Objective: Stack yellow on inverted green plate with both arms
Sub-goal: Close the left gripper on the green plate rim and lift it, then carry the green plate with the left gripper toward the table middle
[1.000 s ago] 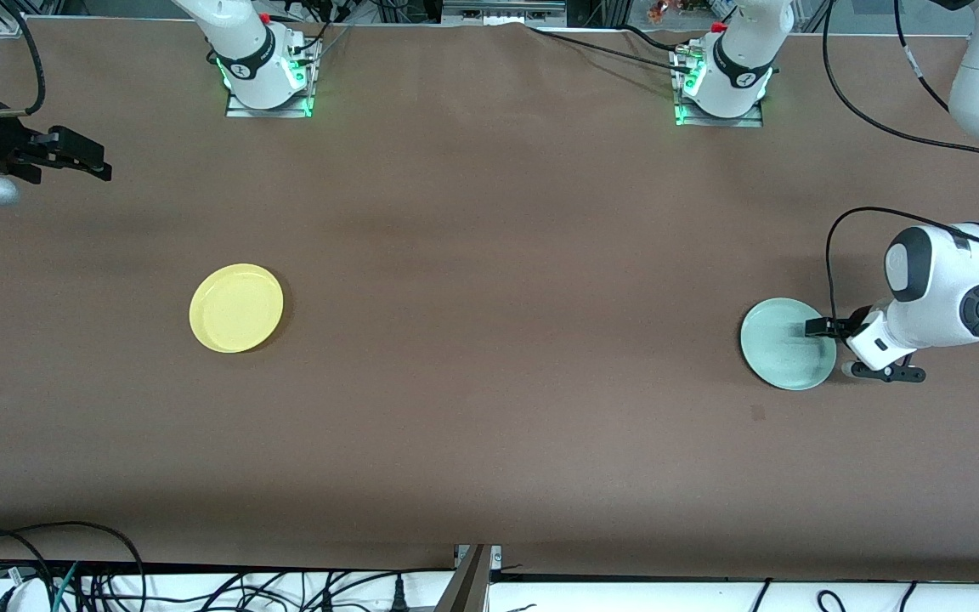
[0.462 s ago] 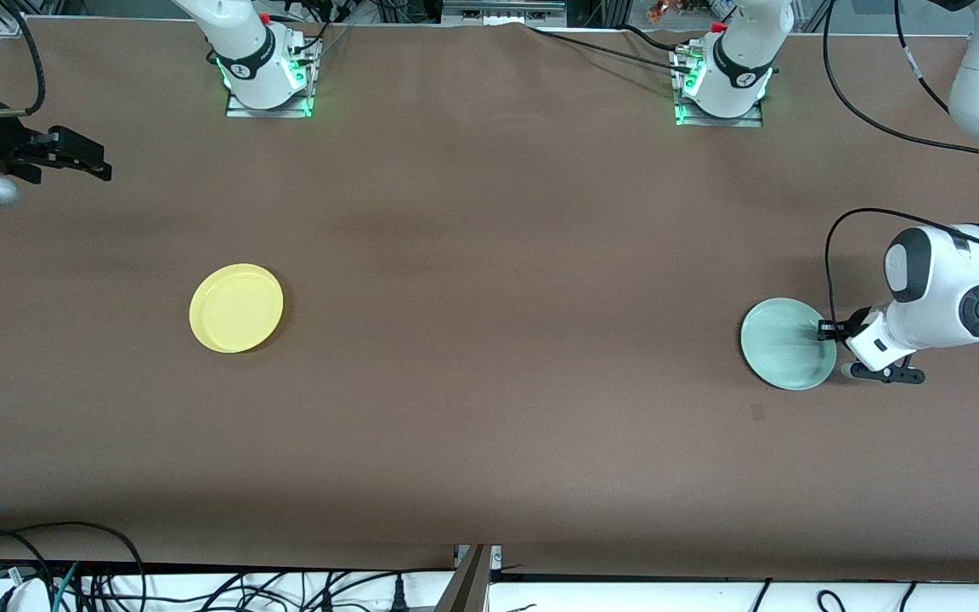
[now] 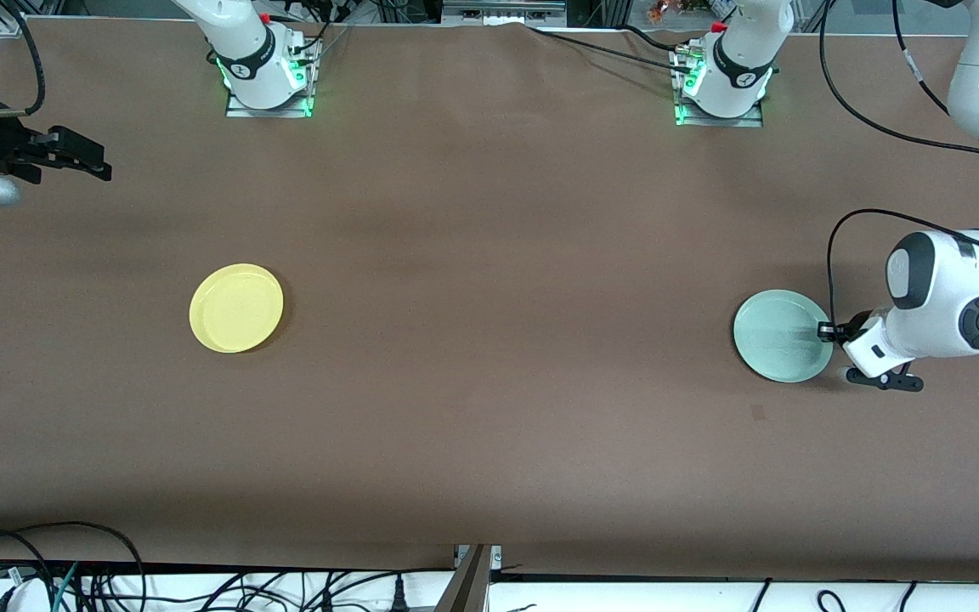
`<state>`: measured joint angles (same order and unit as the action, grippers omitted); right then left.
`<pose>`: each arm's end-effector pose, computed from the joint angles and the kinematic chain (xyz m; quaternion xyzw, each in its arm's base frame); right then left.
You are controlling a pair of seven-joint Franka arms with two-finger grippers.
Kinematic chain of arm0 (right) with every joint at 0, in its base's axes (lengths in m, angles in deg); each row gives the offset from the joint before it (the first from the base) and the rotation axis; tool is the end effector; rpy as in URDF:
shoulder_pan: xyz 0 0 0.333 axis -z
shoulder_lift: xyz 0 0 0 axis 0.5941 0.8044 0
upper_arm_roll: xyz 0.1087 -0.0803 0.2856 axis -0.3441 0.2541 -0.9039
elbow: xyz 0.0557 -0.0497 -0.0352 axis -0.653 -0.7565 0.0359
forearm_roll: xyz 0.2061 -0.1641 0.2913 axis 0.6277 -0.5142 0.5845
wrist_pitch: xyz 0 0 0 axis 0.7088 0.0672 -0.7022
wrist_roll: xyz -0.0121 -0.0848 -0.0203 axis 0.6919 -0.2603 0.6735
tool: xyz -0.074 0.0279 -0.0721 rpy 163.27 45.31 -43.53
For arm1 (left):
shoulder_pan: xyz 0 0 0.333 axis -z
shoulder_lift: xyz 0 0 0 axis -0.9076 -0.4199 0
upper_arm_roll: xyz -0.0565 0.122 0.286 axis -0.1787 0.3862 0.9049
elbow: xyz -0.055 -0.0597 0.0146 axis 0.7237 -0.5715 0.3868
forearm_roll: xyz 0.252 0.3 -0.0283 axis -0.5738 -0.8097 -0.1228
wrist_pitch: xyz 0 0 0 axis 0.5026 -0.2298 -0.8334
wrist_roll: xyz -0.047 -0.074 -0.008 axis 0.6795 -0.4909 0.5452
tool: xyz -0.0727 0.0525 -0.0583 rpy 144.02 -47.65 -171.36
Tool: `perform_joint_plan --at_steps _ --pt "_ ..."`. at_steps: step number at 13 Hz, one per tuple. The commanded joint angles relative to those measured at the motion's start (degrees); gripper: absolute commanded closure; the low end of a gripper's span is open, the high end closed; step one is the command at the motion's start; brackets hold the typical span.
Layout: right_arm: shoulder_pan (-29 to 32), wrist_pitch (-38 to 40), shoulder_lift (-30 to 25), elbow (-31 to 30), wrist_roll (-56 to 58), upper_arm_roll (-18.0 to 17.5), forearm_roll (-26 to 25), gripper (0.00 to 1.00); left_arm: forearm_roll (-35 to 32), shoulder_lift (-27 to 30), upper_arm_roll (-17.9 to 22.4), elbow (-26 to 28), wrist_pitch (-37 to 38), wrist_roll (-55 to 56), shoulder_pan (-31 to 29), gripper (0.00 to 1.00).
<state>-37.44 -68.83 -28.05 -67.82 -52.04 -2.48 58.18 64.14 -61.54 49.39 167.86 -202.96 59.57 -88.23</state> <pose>0.5257 -0.0111 0.5878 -0.9964 -0.0221 0.0808 0.0115 0.6391 0.1109 0.2223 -0.9885 0.0744 0.1307 0.0130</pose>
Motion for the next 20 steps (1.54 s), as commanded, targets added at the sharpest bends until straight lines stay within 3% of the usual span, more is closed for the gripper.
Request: perform_joint_plan --at_steps 1,9,14,17,20 --pt "-0.1 0.6 -0.3 0.2 0.6 0.1 -0.1 0.0 -3.1 0.3 0.5 -9.7 11.1 0.2 5.6 1.0" --pt "-0.1 0.6 -0.3 0.2 0.7 0.2 -0.1 0.0 -11.3 0.1 0.7 -22.8 21.0 5.5 25.8 1.0" --pt "-0.1 0.6 -0.3 0.2 0.7 0.2 -0.1 0.0 -22.7 -0.9 1.5 -23.6 21.0 18.6 40.2 1.0" --pt "-0.1 0.6 -0.3 0.2 0.7 0.4 -0.1 0.0 -25.4 -2.3 7.0 -24.0 21.0 25.5 50.7 1.0" --pt "-0.1 0.6 -0.3 0.3 0.7 0.4 -0.1 0.0 -25.4 -5.3 17.0 -26.5 21.1 28.8 64.1 1.0"
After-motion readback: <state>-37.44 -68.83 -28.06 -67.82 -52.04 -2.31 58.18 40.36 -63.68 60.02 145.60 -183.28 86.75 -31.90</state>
